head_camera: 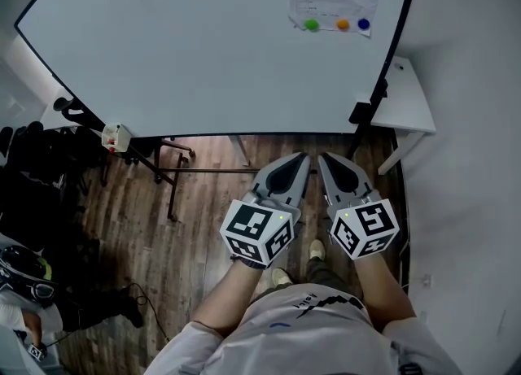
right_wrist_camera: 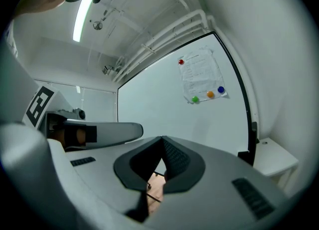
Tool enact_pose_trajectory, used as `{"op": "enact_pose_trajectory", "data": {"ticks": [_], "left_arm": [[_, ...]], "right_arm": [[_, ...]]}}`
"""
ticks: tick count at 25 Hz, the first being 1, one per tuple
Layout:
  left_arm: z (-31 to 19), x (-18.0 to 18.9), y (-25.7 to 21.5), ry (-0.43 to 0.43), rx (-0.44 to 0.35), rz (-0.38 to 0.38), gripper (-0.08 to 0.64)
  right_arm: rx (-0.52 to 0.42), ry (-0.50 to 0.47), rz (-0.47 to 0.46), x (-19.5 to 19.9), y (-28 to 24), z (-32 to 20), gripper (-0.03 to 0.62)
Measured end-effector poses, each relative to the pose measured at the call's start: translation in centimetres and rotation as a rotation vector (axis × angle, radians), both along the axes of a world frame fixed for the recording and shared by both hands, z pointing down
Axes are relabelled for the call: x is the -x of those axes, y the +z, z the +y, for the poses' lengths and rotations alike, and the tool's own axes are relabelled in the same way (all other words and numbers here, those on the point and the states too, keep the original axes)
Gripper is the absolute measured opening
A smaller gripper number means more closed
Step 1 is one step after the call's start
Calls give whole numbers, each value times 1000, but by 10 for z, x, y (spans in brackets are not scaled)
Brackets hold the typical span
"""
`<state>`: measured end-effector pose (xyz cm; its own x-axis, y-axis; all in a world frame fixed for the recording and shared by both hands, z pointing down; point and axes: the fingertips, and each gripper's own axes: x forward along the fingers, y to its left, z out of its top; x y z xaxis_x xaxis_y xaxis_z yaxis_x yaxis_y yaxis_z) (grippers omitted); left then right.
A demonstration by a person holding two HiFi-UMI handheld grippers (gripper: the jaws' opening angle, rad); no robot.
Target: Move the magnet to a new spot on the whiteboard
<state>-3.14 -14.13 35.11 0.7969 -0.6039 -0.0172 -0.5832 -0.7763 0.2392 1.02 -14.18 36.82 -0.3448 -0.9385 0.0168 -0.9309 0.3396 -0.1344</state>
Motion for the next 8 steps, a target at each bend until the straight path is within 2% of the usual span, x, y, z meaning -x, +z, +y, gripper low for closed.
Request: {"op": "enact_pose_trajectory", "data": {"ticks": [8], "left_arm": [[-2,-2,-2,-2,0,2,11]], "right_arm": [[0,-2,-1,-4,-4,-3,14]]}}
